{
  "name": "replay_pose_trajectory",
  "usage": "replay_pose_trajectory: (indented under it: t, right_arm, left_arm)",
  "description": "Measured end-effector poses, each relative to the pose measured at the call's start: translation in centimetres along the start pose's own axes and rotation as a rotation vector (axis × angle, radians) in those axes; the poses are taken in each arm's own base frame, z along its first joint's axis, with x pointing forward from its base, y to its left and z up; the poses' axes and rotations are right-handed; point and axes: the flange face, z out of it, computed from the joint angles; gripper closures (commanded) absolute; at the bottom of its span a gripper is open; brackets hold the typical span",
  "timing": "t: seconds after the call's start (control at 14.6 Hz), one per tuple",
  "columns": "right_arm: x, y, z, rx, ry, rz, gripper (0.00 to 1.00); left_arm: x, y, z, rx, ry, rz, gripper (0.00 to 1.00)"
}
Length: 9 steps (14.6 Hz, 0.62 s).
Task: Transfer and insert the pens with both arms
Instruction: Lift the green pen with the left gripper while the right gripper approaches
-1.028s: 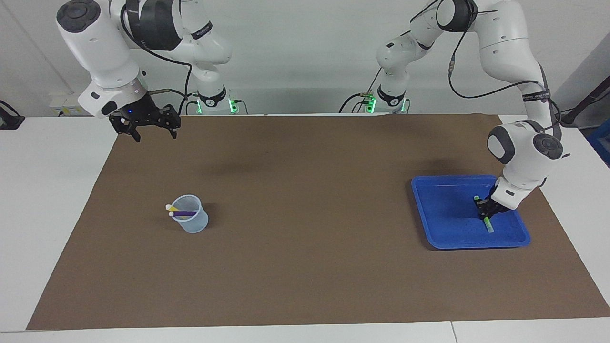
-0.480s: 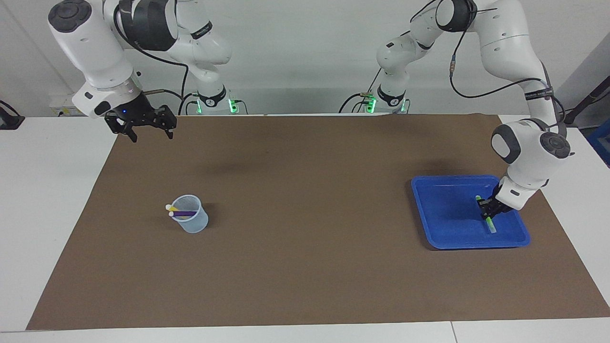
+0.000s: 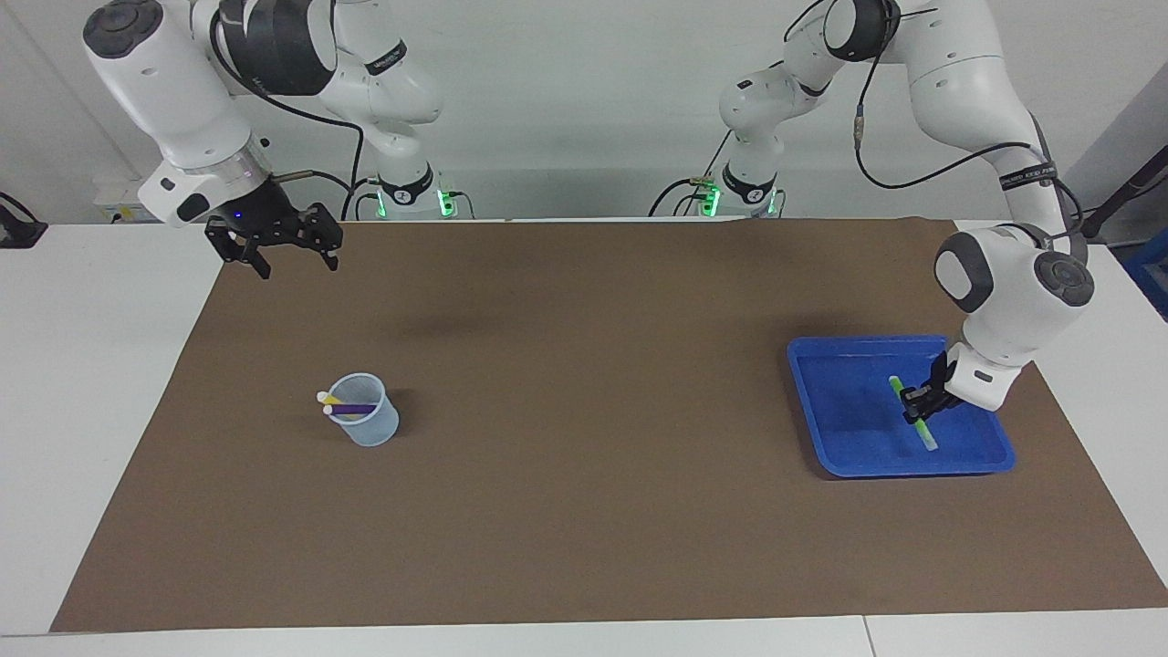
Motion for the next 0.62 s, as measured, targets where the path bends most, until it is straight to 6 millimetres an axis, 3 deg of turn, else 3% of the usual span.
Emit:
replay_pose_trajectory:
  t: [0.41,0.62]
  right_arm:
    - [0.6,-1.4,0.7,0.147,0.045,0.054,0.0]
    - [1.2,-2.5,0.6,0.279,0.095,0.124,0.0]
  left_arm:
    - [-0.9,5.6,-3.1,-0.063,-0.009,-0.242,1.0]
    - [-1.9,9.4,-4.4,-0.083,-0.02,-0.376,1.0]
